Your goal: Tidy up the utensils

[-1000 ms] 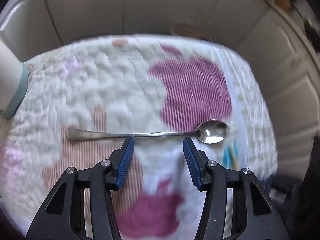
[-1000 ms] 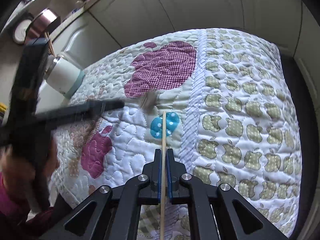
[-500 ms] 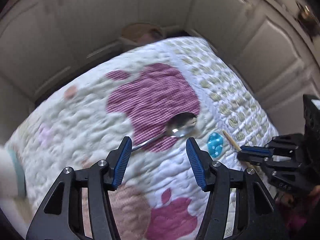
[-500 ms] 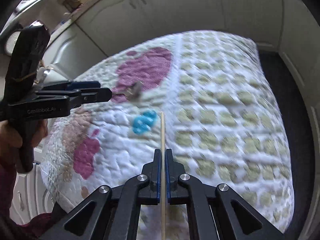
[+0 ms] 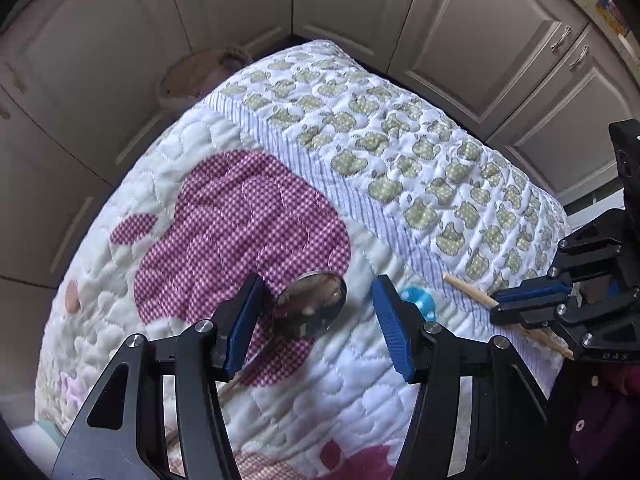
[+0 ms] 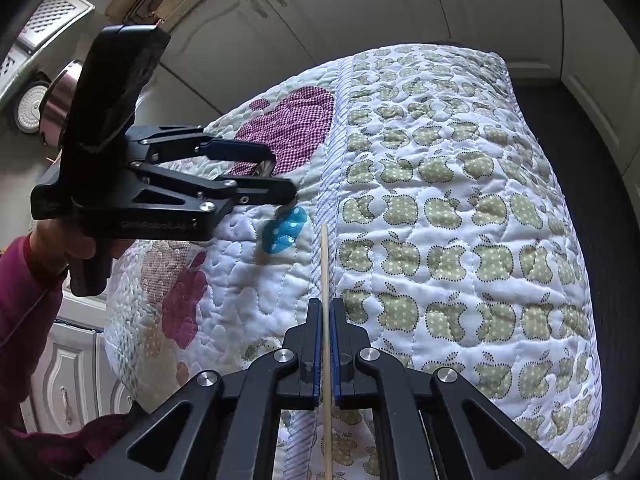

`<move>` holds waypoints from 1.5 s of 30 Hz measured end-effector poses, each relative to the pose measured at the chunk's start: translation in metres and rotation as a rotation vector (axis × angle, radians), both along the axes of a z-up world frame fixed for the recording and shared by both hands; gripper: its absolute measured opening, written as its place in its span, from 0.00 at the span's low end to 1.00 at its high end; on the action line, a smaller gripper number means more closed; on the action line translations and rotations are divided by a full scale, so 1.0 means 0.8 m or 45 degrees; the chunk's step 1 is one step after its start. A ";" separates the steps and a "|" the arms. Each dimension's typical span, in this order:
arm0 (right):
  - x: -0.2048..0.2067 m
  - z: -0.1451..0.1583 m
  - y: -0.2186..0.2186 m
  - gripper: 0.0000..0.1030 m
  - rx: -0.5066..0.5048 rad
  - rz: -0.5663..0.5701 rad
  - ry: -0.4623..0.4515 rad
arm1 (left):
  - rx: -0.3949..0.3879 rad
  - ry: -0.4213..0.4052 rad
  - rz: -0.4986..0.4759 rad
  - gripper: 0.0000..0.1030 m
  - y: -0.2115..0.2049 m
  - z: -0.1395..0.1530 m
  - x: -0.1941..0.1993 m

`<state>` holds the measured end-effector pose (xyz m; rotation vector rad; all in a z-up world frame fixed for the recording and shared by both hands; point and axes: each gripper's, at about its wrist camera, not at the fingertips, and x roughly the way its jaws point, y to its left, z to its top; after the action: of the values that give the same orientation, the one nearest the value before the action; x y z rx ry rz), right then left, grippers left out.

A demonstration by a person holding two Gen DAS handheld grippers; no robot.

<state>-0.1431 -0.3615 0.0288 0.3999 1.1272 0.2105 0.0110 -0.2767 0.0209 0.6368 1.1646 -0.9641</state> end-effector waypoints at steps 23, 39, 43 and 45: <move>0.049 0.013 0.053 0.03 -0.131 0.093 -0.063 | -0.143 0.078 0.317 0.48 0.094 0.039 0.020; 0.055 -0.004 0.049 0.03 -0.075 0.093 -0.029 | -0.071 -0.009 0.341 0.04 0.066 0.022 0.030; 0.064 -0.002 0.061 0.03 -0.120 0.121 -0.036 | -0.113 0.039 0.479 0.03 0.100 0.036 0.047; 0.068 0.000 0.066 0.03 -0.126 0.130 -0.043 | -0.141 0.060 0.535 0.03 0.116 0.045 0.052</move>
<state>-0.0885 -0.3084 0.0286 0.2506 1.1214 0.2490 0.0522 -0.1840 0.0567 0.2643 1.2161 -0.6812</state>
